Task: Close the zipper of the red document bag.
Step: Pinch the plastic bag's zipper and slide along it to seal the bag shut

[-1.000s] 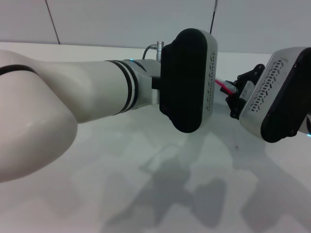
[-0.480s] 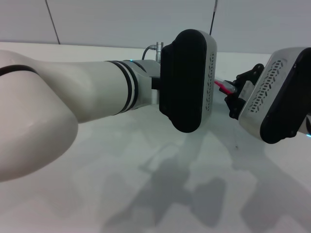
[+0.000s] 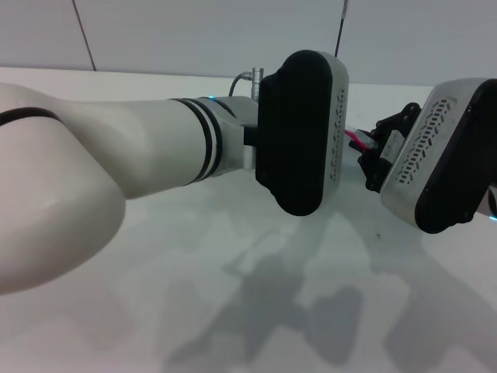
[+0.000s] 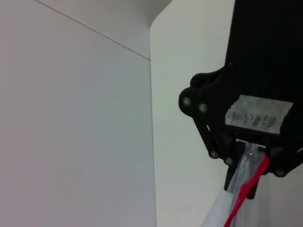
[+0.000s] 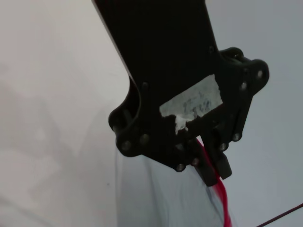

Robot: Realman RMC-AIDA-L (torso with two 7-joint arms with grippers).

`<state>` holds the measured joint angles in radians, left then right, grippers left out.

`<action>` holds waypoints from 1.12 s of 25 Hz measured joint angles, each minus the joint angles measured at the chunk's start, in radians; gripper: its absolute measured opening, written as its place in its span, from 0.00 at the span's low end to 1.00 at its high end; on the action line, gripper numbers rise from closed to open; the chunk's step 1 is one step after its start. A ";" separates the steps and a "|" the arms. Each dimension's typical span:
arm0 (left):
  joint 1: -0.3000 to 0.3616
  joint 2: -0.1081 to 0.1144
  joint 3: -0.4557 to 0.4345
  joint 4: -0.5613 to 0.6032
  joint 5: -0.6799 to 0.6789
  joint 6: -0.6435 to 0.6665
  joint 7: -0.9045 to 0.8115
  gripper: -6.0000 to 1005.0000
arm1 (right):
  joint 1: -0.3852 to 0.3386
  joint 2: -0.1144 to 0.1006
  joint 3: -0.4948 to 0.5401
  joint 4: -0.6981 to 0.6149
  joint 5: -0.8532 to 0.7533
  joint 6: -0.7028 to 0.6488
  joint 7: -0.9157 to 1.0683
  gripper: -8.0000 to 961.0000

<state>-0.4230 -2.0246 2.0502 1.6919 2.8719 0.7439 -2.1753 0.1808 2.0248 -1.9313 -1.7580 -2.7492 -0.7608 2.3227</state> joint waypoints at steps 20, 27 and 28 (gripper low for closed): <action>0.001 0.000 0.004 -0.001 0.001 0.000 0.016 0.17 | -0.011 0.000 -0.014 -0.026 0.002 0.000 -0.014 0.06; -0.001 0.000 0.004 -0.023 0.001 -0.011 0.021 0.16 | -0.023 0.001 -0.028 -0.042 0.001 0.000 -0.029 0.06; 0.000 0.000 0.004 -0.024 0.001 -0.011 0.022 0.16 | -0.025 0.002 -0.028 -0.043 0.002 0.000 -0.034 0.06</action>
<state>-0.4234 -2.0247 2.0538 1.6683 2.8732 0.7333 -2.1537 0.1562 2.0266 -1.9590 -1.8006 -2.7476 -0.7607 2.2883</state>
